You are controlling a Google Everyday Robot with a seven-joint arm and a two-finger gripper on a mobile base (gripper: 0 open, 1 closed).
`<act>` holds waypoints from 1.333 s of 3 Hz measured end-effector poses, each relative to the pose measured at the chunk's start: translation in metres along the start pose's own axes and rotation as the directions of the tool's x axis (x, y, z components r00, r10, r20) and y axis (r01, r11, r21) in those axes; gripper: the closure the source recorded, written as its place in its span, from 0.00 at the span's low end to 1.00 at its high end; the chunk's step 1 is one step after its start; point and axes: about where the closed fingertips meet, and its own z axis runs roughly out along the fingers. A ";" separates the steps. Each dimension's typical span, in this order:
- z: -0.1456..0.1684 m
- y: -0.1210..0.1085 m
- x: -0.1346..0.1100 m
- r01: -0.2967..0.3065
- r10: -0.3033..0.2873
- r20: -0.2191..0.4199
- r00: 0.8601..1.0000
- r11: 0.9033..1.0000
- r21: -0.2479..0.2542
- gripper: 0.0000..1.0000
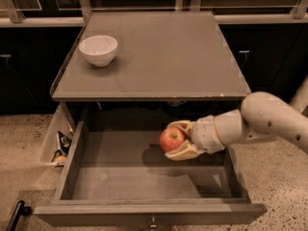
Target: Pick apple from top drawer and place on counter
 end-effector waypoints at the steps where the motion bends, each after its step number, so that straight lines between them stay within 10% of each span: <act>1: -0.044 -0.015 -0.034 0.060 -0.059 -0.024 0.998 0.998 0.022 1.00; 2: -0.104 -0.050 -0.070 0.132 -0.129 -0.038 0.991 0.987 0.091 1.00; 4: -0.117 -0.063 -0.086 0.170 -0.171 -0.007 0.985 0.978 0.123 1.00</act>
Offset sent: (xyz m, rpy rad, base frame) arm 0.0545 -0.0817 0.1878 -0.0725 -0.2411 -0.0211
